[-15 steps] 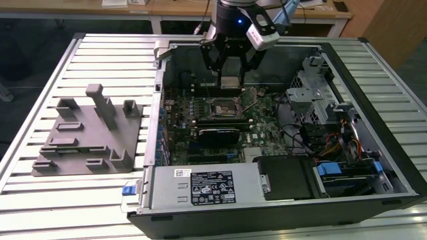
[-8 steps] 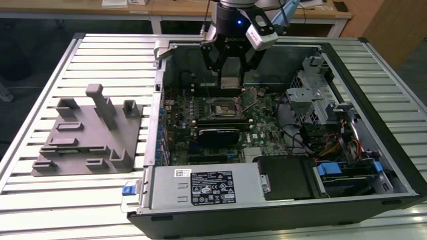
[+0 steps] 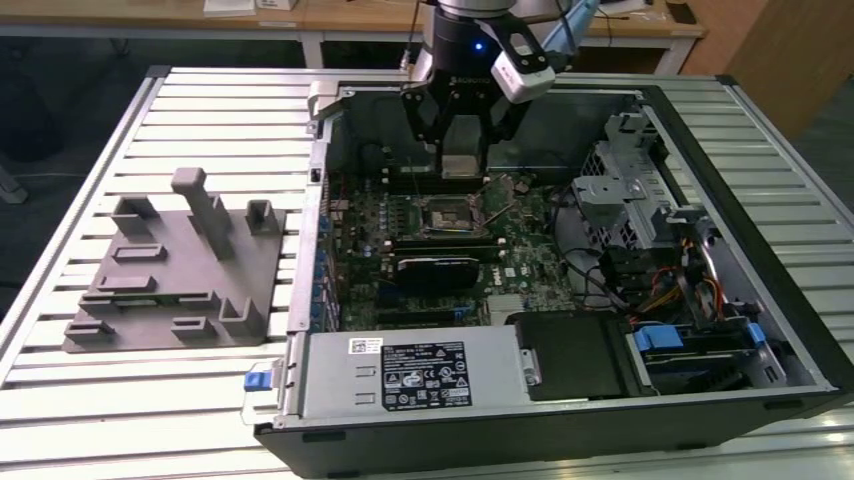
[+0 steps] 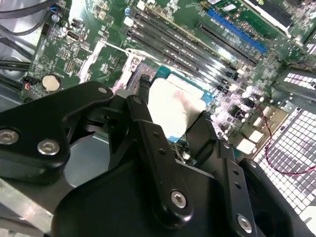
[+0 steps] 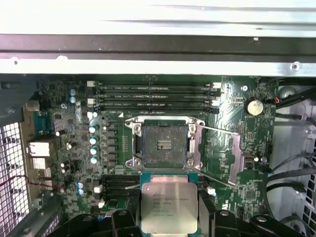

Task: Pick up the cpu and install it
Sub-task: 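Pick up the cpu and move it towards the insertion slot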

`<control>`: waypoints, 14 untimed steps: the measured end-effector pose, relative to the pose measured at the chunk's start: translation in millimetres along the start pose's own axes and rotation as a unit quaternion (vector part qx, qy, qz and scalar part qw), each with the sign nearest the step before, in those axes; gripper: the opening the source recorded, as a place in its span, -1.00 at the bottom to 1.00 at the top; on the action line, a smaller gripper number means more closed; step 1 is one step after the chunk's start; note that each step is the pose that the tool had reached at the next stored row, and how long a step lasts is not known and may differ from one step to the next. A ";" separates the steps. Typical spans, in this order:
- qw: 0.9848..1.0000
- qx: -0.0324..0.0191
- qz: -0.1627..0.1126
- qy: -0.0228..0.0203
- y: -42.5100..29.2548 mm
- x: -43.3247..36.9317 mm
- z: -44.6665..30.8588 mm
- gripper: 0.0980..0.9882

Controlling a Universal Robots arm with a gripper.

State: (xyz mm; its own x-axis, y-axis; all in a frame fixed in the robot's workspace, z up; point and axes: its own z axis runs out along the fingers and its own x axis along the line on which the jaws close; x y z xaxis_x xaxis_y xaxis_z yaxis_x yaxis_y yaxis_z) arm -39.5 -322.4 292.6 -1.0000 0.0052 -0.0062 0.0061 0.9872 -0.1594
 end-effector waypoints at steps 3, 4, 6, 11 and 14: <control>1.000 -0.027 0.000 0.000 -2.4 0.0 0.7 0.00; 0.999 -0.035 0.000 0.000 -3.5 0.0 1.0 0.00; 0.999 -0.047 0.000 0.000 -6.2 -0.1 2.3 0.00; 0.998 -0.056 0.000 0.000 -10.6 -0.1 9.9 0.00; 0.998 -0.059 0.000 0.000 -10.7 0.0 15.3 0.00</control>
State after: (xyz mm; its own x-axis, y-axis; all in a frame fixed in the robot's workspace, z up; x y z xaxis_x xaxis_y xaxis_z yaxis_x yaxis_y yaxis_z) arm -39.4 -335.5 279.2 -1.0000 0.0058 -0.0057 0.0061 0.9991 -0.0428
